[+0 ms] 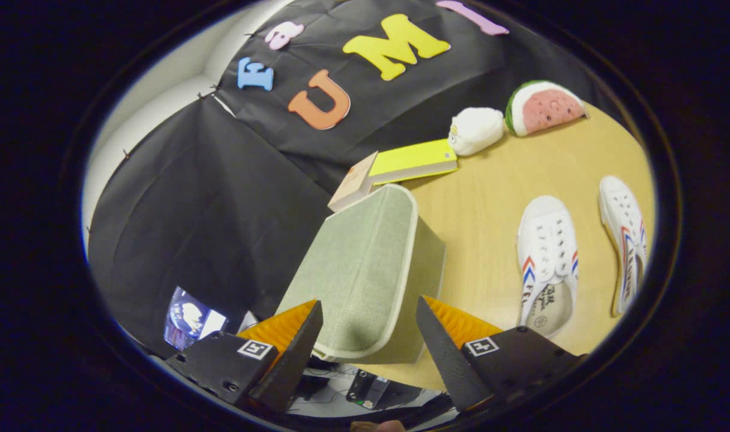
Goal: Open the storage box then place both shoes into the box .Put the left shoe in first, then the right shoe, with the right side of both shoes facing outward in a uniform manner.
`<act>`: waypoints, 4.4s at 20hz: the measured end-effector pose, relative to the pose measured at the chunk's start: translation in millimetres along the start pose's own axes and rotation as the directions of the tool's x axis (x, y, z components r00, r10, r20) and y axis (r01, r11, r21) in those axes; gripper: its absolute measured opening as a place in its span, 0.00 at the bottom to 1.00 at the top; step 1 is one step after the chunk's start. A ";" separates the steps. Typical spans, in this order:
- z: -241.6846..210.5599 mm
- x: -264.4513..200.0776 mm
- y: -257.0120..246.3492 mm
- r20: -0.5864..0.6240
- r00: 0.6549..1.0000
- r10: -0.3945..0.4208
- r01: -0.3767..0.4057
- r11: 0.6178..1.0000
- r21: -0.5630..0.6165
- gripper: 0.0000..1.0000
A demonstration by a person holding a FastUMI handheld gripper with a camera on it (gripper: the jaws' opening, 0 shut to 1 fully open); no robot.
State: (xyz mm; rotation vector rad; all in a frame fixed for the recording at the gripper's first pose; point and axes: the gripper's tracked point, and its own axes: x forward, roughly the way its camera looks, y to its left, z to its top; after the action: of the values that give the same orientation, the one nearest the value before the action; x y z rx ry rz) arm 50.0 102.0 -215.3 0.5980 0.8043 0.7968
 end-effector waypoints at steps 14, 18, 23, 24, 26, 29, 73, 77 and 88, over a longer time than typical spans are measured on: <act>12.4 32.6 15.2 -0.104 0.977 0.185 -0.154 0.955 0.255 0.79; 28.7 14.5 30.1 -0.053 0.988 0.144 -0.132 0.974 0.184 0.39; 45.2 -2.4 63.1 -0.023 0.995 0.100 -0.097 0.989 0.108 0.06; 51.0 -6.3 76.3 -0.014 0.995 0.104 -0.102 0.991 0.083 0.05; 62.5 -12.2 106.0 0.004 0.995 0.102 -0.102 0.994 0.023 0.05; 75.5 -8.9 155.5 0.028 0.998 0.064 -0.059 0.989 -0.132 0.05; 62.8 -139.1 -1.0 0.375 0.698 -0.610 0.714 0.635 -0.294 0.96; 47.6 -138.1 -60.0 0.276 0.683 -0.677 0.731 0.627 -0.270 0.95; 37.6 -78.7 -177.4 0.019 0.684 -0.729 0.716 0.666 -0.211 0.96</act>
State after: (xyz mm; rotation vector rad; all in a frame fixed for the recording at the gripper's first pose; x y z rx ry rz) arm 114.3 -68.5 -292.0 0.0256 0.9168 0.1422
